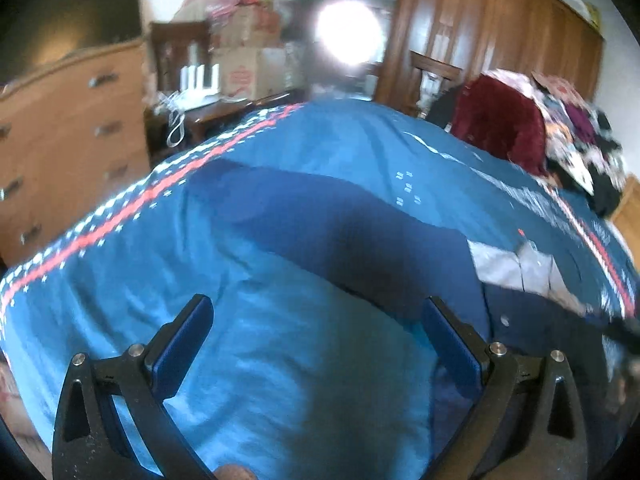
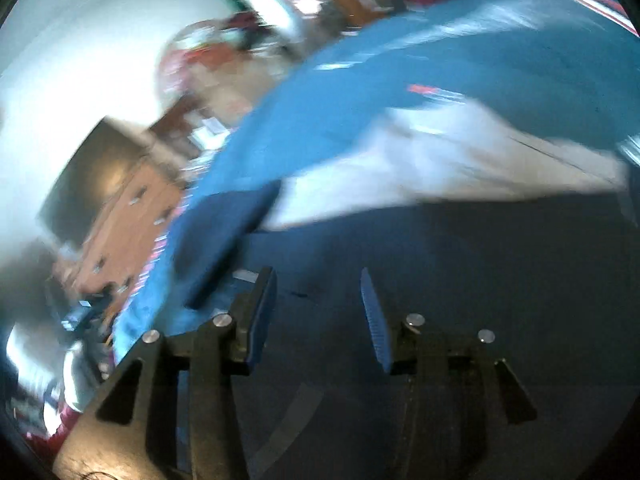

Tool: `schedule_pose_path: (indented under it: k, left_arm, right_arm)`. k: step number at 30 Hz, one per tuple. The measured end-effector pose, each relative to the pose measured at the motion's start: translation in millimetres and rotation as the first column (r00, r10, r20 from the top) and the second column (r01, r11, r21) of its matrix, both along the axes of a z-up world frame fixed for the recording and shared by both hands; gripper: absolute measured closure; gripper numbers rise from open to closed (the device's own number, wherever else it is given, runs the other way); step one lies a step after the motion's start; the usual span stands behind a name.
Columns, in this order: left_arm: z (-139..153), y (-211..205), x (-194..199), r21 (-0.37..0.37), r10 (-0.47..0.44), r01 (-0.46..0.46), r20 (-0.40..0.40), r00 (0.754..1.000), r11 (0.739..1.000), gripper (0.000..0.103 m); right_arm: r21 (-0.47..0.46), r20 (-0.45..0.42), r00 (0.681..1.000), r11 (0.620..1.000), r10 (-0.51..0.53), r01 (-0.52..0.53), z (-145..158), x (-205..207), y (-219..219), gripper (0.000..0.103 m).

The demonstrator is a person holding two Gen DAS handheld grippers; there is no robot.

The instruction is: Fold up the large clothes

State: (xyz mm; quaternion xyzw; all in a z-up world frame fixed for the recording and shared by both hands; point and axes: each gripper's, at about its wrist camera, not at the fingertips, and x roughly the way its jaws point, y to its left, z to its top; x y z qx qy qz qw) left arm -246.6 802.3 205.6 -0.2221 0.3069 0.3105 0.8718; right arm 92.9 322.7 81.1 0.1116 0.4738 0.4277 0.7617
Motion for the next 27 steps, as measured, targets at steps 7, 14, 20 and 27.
schedule_pose_path:
  k: [7, 14, 20, 27]
  left_arm:
    - [-2.6, 81.8, -18.8, -0.120, 0.094, -0.084, 0.086, 0.992, 0.989, 0.000]
    - [-53.8, 201.2, -16.4, -0.454, 0.190, -0.122, 0.109, 0.976, 0.883, 0.000]
    - [-78.7, 230.8, 33.1, -0.489, 0.148, -0.096, 0.069, 0.987, 0.867, 0.001]
    - [-116.3, 261.9, 61.8, -0.565, 0.181, -0.117, 0.058, 0.982, 0.817, 0.035]
  right_arm:
    - [-0.171, -0.019, 1.000, 0.985, -0.017, 0.013, -32.5, -19.1, -21.0, 0.060]
    - [-0.112, -0.024, 0.999, 0.992, 0.047, -0.050, -13.9, -51.4, -7.7, 0.054]
    - [-0.104, -0.036, 0.999, 0.994, 0.037, -0.041, -23.3, -64.1, 0.7, 0.054]
    - [-0.096, -0.041, 0.999, 0.995, 0.013, -0.017, -23.8, -63.3, 0.4, 0.053]
